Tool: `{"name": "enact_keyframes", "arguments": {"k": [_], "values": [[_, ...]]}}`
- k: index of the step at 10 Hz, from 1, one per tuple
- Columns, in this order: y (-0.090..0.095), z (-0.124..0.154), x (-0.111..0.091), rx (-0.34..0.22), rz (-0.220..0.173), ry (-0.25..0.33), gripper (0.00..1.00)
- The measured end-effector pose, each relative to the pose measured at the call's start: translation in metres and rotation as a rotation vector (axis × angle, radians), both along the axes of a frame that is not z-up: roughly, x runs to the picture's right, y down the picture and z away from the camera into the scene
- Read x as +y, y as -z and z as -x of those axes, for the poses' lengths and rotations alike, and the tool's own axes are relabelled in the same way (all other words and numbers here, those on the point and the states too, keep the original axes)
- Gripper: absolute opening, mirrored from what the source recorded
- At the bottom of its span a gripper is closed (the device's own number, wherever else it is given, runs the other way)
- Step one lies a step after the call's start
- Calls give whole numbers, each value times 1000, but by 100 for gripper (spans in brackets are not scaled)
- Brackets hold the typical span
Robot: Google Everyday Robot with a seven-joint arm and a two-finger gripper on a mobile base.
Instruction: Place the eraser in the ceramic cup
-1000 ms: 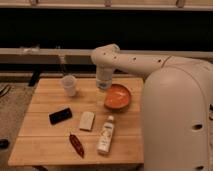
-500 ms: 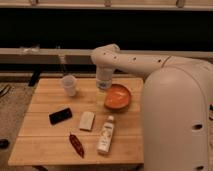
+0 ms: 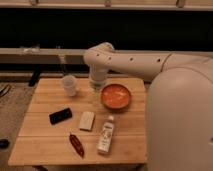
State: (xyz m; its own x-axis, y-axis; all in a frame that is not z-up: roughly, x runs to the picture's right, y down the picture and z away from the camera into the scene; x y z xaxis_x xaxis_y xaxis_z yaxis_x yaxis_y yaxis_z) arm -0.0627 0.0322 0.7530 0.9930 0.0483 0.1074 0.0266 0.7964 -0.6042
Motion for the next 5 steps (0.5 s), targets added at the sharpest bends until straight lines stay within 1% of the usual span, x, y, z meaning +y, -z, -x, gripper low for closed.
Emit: {"name": "enact_keyframes", "arguments": {"k": [1,2,3,4,5], "values": [[11,19,0,-45,-46,34,80],[24,42,5,-100,-83,72,80],[33,61,10,-140,-100,101,80],[43,81,18,-183,-113,142,80],[49,99,28,-216,-113,183,80]]}}
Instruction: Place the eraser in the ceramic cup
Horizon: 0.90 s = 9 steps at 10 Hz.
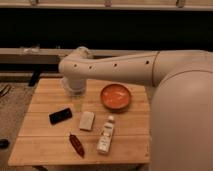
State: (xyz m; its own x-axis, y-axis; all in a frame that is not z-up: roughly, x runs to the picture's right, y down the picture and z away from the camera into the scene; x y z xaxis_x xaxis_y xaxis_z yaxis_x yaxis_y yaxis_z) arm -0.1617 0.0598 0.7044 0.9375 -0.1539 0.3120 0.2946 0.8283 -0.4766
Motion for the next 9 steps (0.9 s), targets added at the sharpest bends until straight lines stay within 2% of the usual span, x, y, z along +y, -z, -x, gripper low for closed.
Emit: {"name": "enact_keyframes", "arguments": {"k": [1,2,4,7,9], "values": [[5,25,13,-35,8,59,80],[5,40,19,-51,17,90,80],[-2,81,31,-76,46,158,80],[-23,122,33,-96,77,181,80],[-37,138,33,-113,82,175,80]]}}
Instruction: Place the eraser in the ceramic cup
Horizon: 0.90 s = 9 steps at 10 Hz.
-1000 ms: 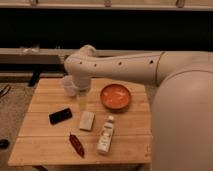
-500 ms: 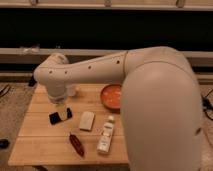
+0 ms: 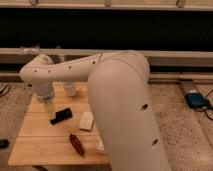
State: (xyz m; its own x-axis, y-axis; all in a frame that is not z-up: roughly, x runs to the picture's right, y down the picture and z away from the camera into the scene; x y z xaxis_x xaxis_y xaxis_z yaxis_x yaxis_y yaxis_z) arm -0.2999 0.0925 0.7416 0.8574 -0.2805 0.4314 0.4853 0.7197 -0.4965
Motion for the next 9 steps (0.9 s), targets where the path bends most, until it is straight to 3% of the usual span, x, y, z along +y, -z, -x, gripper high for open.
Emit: {"name": "enact_keyframes", "arguments": {"k": [3,9], "values": [[-22,16,6,-23,2,-14,80],[-76,19,51,48,34,67,80]]}}
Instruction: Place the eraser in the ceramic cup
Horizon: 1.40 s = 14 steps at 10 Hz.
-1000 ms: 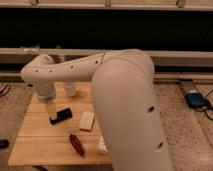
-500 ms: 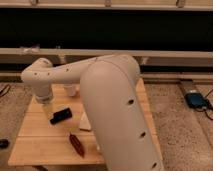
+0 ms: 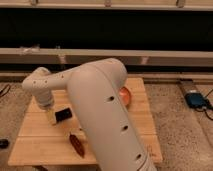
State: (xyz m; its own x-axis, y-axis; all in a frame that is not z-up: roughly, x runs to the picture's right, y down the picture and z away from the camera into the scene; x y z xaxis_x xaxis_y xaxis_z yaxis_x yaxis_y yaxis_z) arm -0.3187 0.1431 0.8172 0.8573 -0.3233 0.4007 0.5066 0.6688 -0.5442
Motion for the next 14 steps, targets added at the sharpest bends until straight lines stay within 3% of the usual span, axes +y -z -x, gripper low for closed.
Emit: {"name": "enact_keyframes", "arguments": {"k": [5,10,11,14], "values": [[-31,10,20,41,46,-2,80],[-59,-5,19,97,70,-68,80],[-63,-8,18,104,70,-78,77],[-70,-16,14,115,71,-108,48]]}}
